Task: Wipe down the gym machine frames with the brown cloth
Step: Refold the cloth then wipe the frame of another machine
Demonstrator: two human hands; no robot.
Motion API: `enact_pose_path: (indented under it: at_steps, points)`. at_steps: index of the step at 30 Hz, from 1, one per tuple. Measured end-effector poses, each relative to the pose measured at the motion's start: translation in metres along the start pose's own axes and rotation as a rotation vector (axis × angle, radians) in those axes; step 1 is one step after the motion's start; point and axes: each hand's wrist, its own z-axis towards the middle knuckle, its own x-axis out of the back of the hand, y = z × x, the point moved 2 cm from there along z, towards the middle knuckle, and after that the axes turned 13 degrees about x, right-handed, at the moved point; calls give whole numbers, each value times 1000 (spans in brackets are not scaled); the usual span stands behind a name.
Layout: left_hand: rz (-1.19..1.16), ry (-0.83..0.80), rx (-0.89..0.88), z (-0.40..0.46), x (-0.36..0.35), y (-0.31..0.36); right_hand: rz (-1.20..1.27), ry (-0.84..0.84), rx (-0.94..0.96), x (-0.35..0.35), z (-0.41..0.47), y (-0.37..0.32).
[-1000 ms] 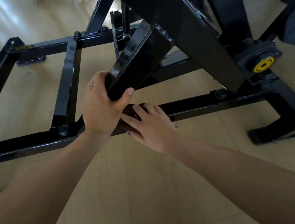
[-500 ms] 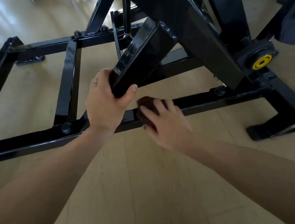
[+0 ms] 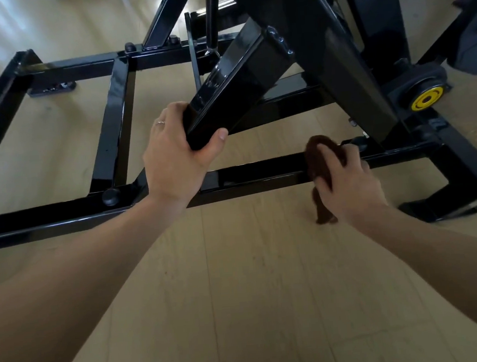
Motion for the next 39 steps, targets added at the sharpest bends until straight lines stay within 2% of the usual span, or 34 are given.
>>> enact_pose_path:
  at_steps: [2,4,9,13,16,18,21,23,27,29,32,34,39]
  points:
    - [4,14,3,0,-1,-1,-12,-16,-84,-4,2,-10]
    - [6,23,0,1,-1,-2,-3,-34,-74,-12,6,-31]
    - [-10,49,0,1,-2,-2,23,-75,99,-24,13,-73]
    - [2,45,4,0,-2,-2,90,-116,357,-28,19,-129]
    - [-3,24,10,0,-1,-1,63,-203,420,-31,32,-172]
    - [-4,8,2,-1,0,-1,32,-204,438,-29,35,-176]
    - [-13,-7,-2,-2,2,0,1,-168,474,-21,25,-140]
    - [-19,-14,-1,-1,3,1,-27,-138,393,-14,20,-97]
    - [-25,-8,-3,-3,4,6,-149,-61,32,4,11,-10]
    - [-20,0,-6,-4,4,7,-157,-57,-67,5,12,1]
    - [-33,5,1,-4,5,7,-87,-79,-116,0,19,-23]
    - [-29,1,8,-4,3,7,-65,-90,-58,-2,19,-51]
    - [17,33,7,-3,2,8,-29,-176,405,-23,19,-158]
